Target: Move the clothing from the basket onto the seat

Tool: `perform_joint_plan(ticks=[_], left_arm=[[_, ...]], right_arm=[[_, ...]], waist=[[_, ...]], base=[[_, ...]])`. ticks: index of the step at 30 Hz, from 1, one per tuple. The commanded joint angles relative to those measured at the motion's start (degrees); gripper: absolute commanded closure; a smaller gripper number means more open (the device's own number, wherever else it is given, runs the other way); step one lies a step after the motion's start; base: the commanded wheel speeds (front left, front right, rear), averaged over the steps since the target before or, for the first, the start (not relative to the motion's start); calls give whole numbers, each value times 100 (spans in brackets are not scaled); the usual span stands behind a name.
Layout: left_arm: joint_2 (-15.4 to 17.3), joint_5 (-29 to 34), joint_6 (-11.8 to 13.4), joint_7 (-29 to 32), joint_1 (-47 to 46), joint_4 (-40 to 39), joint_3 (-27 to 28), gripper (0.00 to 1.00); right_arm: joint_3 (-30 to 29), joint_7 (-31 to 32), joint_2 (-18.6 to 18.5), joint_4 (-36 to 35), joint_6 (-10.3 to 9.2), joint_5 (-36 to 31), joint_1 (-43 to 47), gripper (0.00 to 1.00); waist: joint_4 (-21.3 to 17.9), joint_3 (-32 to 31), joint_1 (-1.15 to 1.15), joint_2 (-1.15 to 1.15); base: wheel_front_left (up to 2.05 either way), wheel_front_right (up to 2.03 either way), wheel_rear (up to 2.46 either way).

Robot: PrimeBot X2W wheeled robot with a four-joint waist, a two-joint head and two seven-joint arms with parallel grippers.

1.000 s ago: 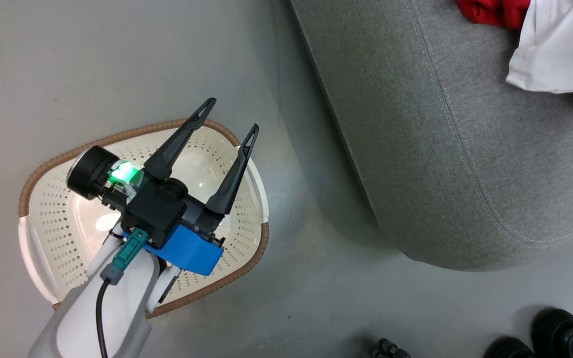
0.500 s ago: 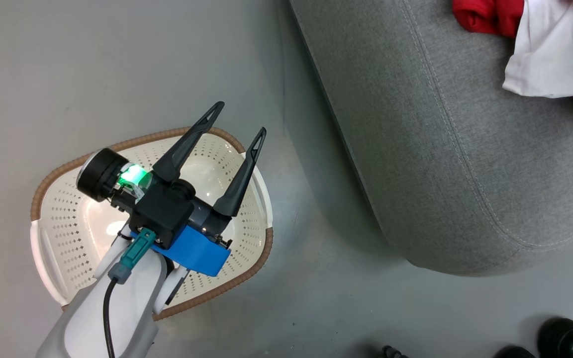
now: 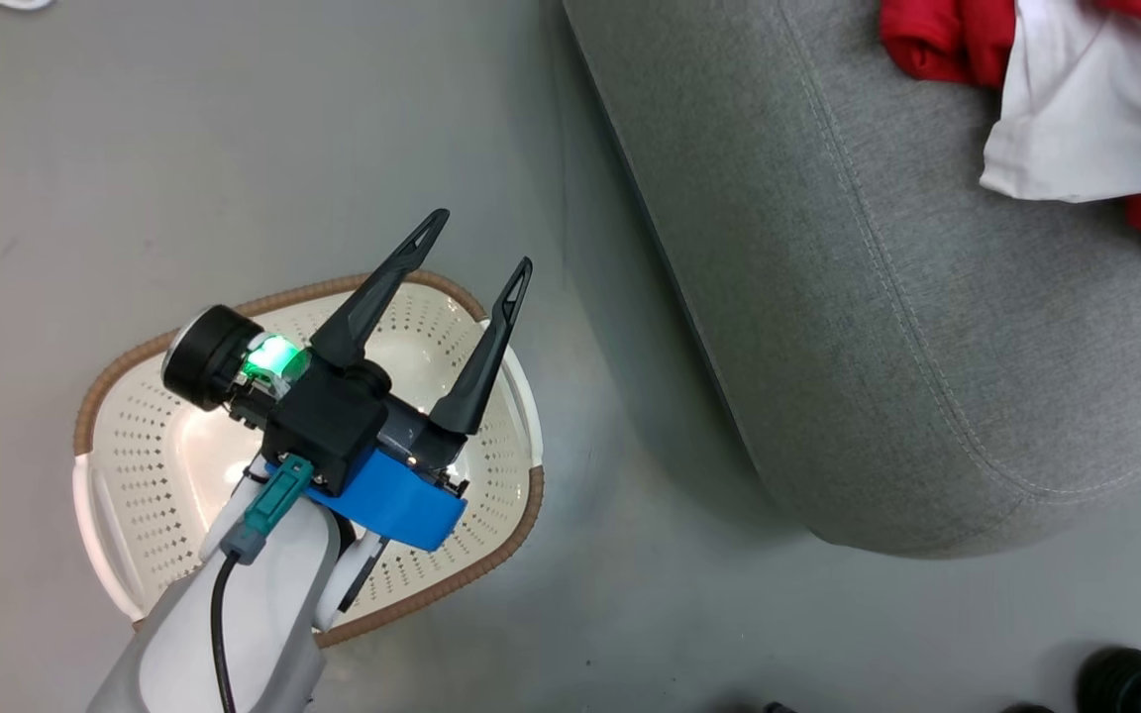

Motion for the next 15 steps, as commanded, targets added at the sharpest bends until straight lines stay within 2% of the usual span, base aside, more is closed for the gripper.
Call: perform_joint_plan(ticks=[1,15], left_arm=[[-9,-22,-11,-17,36,20,51,0],[-566,-297,-11,-17,537,324,270,0]], right_arm=[[35,-40,11,11,1,-44,104,0],[723,-37,90,-433,1,-42,1151,0]], waist=[[9,-92,0,0],[372,-1327,0,0]], base=[[0,0,0],[0,0,0]])
